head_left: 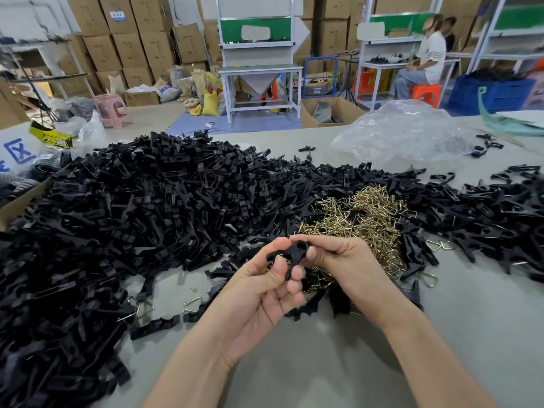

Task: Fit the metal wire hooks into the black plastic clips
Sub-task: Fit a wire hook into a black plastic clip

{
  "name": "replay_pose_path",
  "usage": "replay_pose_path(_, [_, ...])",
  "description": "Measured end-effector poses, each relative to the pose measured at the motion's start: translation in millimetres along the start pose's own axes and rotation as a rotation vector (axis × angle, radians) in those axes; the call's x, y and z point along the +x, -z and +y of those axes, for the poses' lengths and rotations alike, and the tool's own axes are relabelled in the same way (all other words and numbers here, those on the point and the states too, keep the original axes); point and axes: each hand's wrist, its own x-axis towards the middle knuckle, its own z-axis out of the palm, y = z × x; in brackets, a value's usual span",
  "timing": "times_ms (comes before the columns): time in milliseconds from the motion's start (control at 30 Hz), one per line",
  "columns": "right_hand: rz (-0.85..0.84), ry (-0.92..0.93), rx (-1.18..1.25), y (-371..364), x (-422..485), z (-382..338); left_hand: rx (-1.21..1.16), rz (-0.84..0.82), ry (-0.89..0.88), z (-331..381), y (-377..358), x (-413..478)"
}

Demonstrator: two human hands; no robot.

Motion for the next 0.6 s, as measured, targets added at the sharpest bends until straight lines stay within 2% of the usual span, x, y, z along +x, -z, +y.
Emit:
replay_pose_path(167, [0.004,-0.004,-0.033,-1.1,-0.1,1.5,-0.012,0.041,0.018,0.6,-1.8,-0.3])
replay_pose_path(333, [-0.005,0.017,-0.013,-2.6,-0.2,1.4,-0.015,0.149,0.006,-5.7,-4.6,1.7])
replay_pose_path(400, [-0.010,0.011,0.041,-2.7,0.2,-0.1,-0.053,0.128,0.005,-4.7,-5.7,2.3])
replay_pose_path(600, [-0.004,0.033,-0.019,-2.1,1.5,-0.7,-0.001,0.100,-0.029,0.8,-7.1,6.2])
